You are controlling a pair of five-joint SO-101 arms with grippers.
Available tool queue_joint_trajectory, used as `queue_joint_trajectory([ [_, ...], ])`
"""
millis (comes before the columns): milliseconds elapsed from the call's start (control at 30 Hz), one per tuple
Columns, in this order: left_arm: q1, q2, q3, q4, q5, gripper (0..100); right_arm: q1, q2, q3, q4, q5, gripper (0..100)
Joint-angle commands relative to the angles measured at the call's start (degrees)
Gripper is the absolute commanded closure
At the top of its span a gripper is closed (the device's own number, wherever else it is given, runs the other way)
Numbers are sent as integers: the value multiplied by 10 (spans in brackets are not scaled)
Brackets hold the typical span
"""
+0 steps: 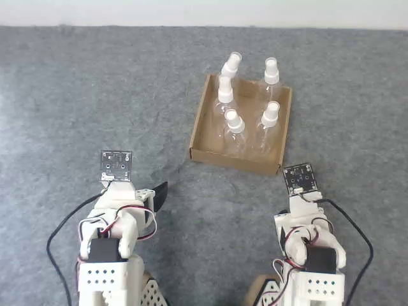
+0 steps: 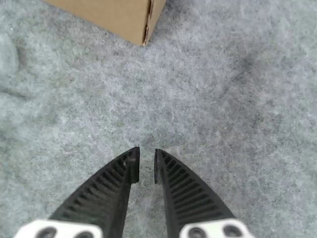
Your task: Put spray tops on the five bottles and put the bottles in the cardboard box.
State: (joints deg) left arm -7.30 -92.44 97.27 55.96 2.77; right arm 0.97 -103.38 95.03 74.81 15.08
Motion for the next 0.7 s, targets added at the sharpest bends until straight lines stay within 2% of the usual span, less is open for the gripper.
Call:
queue_joint_trajectory([
  [0, -2, -9, -3, 2, 6, 705, 1, -7, 14, 2, 6, 978],
  [667, -2, -9, -3, 2, 6, 705, 1, -7, 14, 2, 6, 978],
])
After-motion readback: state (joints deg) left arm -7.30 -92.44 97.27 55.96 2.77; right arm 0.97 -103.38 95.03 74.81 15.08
